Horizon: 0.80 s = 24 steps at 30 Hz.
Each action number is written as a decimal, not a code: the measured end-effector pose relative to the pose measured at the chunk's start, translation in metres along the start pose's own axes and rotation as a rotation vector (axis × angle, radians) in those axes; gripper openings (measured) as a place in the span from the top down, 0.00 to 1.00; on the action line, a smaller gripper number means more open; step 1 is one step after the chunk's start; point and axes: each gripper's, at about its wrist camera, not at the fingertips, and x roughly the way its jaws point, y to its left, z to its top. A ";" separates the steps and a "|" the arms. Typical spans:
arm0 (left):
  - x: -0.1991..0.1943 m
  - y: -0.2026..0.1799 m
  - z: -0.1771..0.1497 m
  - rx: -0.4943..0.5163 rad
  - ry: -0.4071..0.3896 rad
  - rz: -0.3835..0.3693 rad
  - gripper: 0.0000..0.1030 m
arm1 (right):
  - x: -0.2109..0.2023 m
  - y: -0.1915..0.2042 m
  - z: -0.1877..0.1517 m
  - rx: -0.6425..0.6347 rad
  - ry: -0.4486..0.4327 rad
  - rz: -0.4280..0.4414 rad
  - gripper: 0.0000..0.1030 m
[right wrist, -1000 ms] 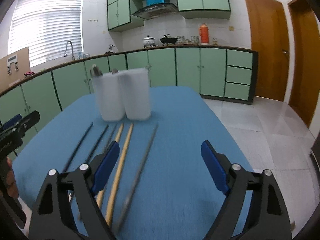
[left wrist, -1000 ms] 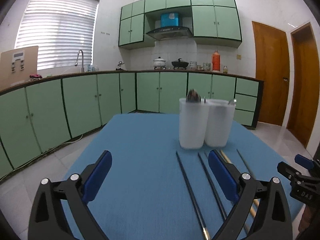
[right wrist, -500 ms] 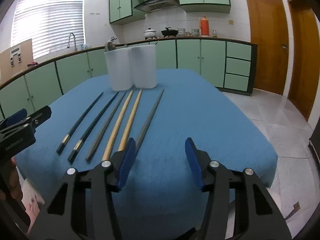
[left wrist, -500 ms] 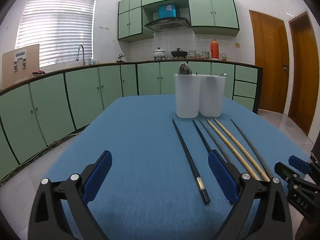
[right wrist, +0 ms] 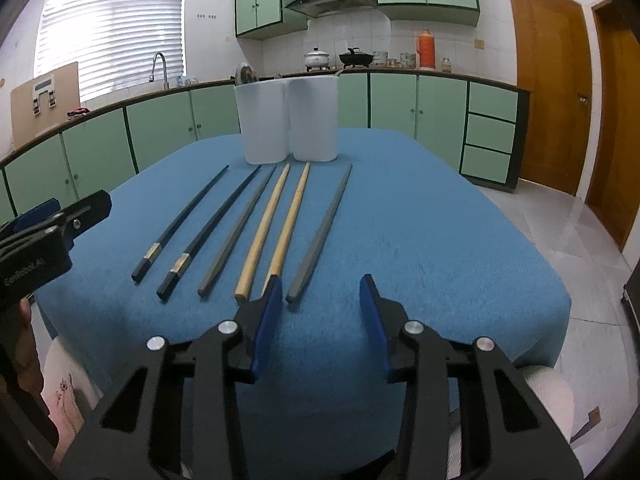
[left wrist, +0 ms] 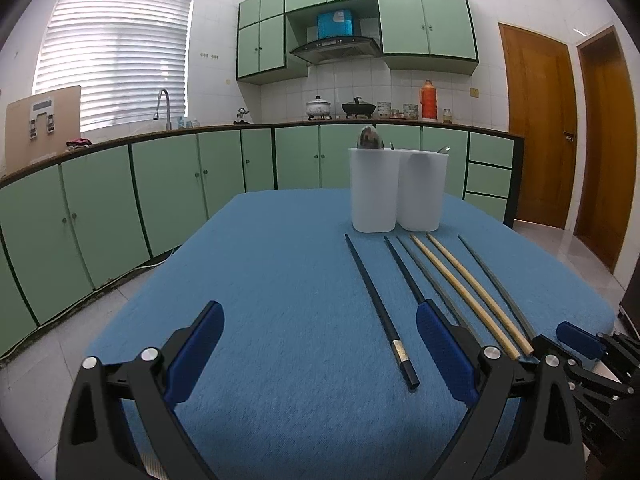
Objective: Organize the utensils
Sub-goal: 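Grasp a black chopstick with the left tool while the right tool grasps the metal chopstick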
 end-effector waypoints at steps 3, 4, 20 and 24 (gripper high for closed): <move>0.000 0.004 -0.001 -0.003 0.003 0.000 0.08 | 0.000 -0.001 -0.001 -0.004 -0.004 -0.023 0.71; 0.000 0.004 -0.001 -0.004 0.005 -0.001 0.08 | 0.000 -0.003 -0.001 0.000 -0.005 -0.025 0.72; 0.009 -0.016 -0.018 0.007 0.058 -0.035 0.16 | -0.002 -0.005 -0.006 0.003 -0.021 0.012 0.87; 0.011 -0.021 -0.024 0.017 0.073 -0.033 0.21 | -0.003 -0.006 -0.007 0.009 -0.022 0.017 0.87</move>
